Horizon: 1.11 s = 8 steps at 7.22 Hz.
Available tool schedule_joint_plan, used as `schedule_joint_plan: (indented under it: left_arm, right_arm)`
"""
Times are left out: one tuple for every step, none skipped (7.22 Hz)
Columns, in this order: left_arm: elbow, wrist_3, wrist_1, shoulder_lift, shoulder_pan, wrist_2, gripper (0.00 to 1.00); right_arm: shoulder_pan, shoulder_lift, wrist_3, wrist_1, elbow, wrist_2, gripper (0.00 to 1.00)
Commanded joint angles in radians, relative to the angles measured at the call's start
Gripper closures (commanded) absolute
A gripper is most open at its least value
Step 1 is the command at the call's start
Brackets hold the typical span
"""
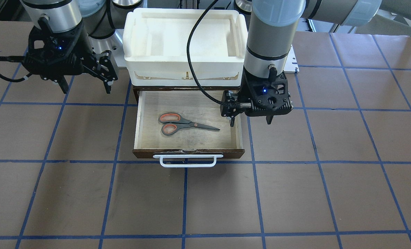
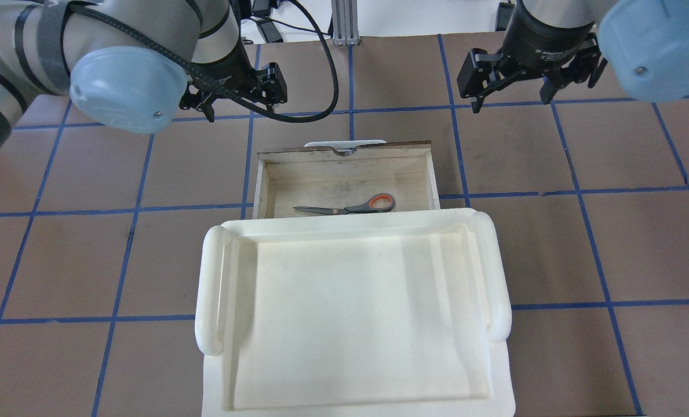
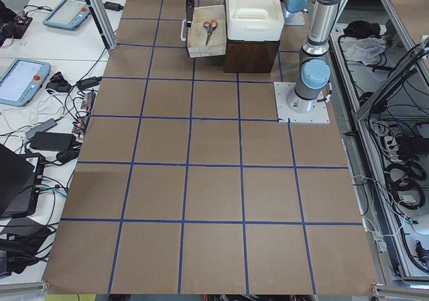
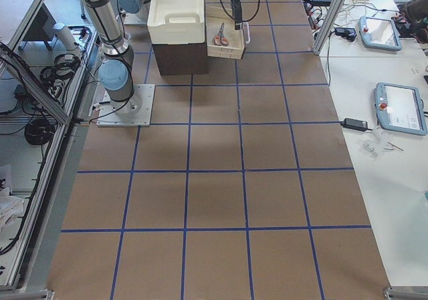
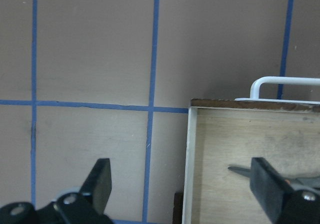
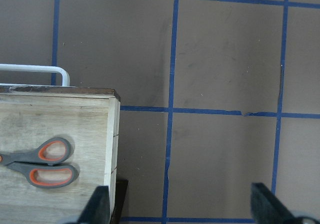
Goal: Put scissors in drawer and close it
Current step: 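Move the left gripper over the drawer front near its white handle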
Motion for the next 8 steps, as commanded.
schedule_joint_plan:
  left_arm:
    - [0.047,-0.070,0.043,-0.083,-0.059,-0.004,0.00]
    - [0.079,-0.131,0.058,-0.132,-0.085,-0.004,0.00]
    - [0.114,-0.150,0.104,-0.185,-0.109,-0.012,0.00]
    - [0.145,-0.151,0.123,-0.230,-0.125,-0.039,0.00]
    - [0.145,-0.153,0.175,-0.285,-0.154,-0.041,0.00]
    - [0.153,-0.126,0.189,-0.340,-0.172,-0.033,0.00]
    - [0.169,-0.087,0.221,-0.385,-0.171,-0.029,0.00]
    - [0.198,-0.084,0.220,-0.417,-0.171,-0.027,0.00]
  right_arm:
    - [-0.002,-0.022,-0.016,0.008,-0.001,-0.008,0.00]
    - [-0.002,-0.026,-0.027,0.010,0.005,-0.009,0.00]
    - [0.005,-0.027,-0.029,0.008,0.006,-0.005,0.00]
    - [-0.002,-0.029,-0.033,0.007,0.009,-0.006,0.00]
    - [-0.004,-0.027,-0.052,0.008,0.010,-0.011,0.00]
    - [-0.004,-0.029,-0.055,0.008,0.010,-0.006,0.00]
    - [-0.005,-0.030,-0.056,0.007,0.010,0.011,0.00]
    - [-0.007,-0.032,-0.085,-0.001,0.009,0.017,0.00]
